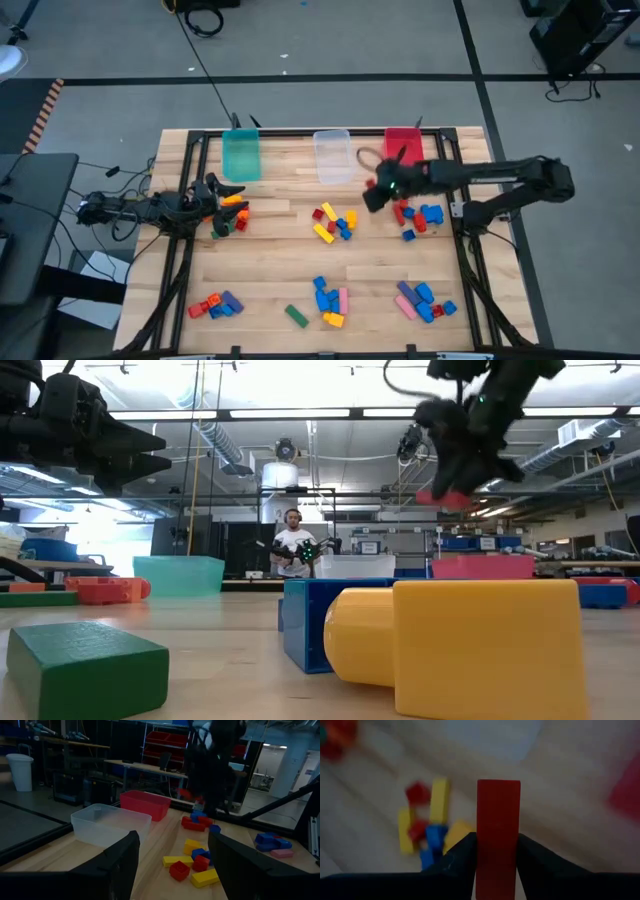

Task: Sort blocks by size
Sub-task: Put the red block into the red bin

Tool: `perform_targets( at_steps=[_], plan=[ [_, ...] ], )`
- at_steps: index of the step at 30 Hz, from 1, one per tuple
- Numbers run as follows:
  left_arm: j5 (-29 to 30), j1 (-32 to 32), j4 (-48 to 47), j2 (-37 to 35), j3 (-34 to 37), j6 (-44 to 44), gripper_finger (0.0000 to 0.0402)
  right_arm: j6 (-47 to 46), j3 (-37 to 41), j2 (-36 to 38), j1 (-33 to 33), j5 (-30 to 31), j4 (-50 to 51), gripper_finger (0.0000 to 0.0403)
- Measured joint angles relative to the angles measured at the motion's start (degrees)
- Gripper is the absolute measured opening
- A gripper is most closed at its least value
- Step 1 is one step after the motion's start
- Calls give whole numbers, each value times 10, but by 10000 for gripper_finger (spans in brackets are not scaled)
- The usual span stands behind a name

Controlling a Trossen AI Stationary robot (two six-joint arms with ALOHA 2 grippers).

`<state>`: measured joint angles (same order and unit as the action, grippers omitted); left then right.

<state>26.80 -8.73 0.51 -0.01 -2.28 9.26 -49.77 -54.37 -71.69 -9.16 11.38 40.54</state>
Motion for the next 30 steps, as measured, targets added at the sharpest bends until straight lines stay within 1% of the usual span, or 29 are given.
perform_targets(
  at_steps=[3,7,12,15,19,23,26,30],
  plan=[
    [0,0,0,0,0,0,245,32,-19,18,-58,15,14,132],
    [0,0,0,0,0,0,245,78,-31,23,-158,10,19,132],
    [0,0,0,0,0,0,245,117,-33,-11,-285,-38,26,132],
    [0,0,0,0,0,0,245,143,-33,-46,-340,-66,26,132],
    [0,0,0,0,0,0,245,176,-33,-102,-387,-92,26,132],
    [0,0,0,0,0,0,245,188,-33,-148,-409,-114,28,136],
    [0,0,0,0,0,0,245,189,-33,-164,-413,-115,27,144],
    [0,0,0,0,0,0,245,190,-33,-168,-413,-110,24,157]
  ],
)
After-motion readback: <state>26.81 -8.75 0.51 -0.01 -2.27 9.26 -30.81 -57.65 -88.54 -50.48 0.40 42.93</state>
